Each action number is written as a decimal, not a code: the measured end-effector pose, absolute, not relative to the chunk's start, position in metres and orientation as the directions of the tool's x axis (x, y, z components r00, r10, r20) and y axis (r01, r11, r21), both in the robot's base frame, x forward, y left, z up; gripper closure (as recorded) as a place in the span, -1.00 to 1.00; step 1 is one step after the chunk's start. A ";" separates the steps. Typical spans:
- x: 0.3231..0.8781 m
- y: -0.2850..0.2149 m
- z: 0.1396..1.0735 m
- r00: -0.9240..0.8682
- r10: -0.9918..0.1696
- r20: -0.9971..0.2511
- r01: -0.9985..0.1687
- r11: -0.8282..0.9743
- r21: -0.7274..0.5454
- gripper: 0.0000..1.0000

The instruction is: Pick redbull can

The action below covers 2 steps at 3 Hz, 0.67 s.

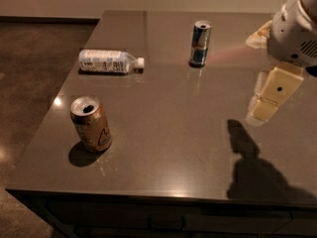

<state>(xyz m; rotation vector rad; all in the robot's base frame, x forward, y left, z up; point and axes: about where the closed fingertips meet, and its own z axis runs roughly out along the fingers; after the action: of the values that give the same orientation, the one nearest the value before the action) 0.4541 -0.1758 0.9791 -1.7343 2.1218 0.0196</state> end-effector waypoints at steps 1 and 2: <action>0.462 -0.131 0.974 -0.090 -0.916 -0.390 -0.959 0.185 -0.214 -1.00; 0.465 -0.090 0.969 -0.035 -0.888 -0.459 -0.969 0.143 -0.203 -1.00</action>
Offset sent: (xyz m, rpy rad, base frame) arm 0.0135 0.1408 -0.0201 0.2688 0.0052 0.2048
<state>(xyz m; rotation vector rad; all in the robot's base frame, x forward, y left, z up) 0.4645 -0.0896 0.9690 -1.7710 1.9494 0.2233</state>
